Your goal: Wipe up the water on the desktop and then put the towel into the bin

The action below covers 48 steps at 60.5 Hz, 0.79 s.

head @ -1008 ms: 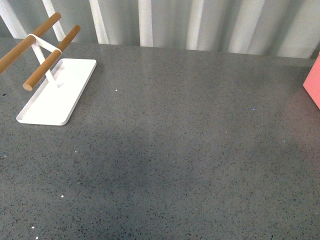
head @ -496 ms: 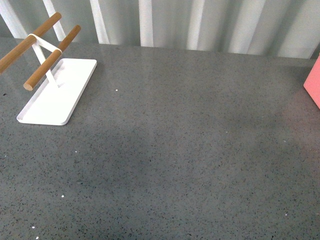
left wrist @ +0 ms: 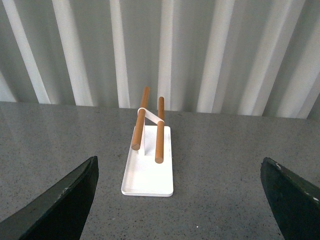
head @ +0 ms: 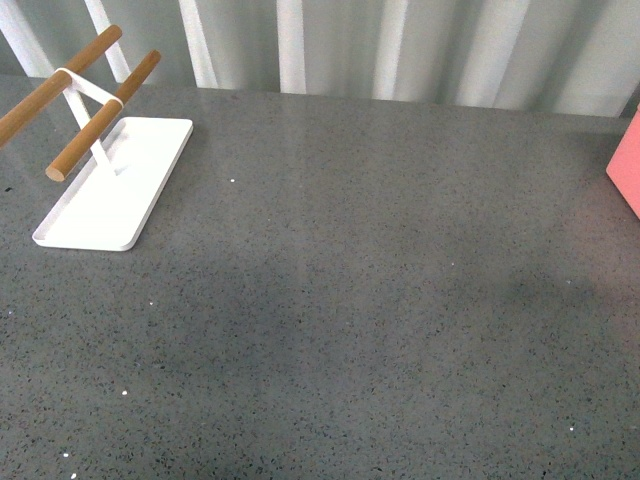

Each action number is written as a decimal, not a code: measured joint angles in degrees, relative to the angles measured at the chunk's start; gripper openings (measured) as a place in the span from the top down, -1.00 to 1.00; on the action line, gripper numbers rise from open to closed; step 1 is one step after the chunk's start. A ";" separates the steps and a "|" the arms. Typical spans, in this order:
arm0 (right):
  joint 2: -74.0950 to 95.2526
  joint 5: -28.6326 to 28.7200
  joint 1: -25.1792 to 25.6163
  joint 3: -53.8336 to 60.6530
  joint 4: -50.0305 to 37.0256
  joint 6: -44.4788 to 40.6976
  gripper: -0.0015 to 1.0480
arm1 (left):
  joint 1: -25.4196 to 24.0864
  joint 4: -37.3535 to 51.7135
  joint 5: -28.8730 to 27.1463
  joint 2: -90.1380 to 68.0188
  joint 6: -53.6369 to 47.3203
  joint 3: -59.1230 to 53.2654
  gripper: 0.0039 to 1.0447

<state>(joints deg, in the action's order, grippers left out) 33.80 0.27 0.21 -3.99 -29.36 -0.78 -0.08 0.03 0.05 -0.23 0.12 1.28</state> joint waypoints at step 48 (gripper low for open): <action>-19.47 -0.02 -0.04 3.74 14.80 0.04 0.94 | 0.00 0.00 0.00 0.00 0.00 0.00 -0.87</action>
<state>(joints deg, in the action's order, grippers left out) 14.33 0.25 0.16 -0.25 -14.57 -0.73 -0.08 0.03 0.05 -0.23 0.12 1.28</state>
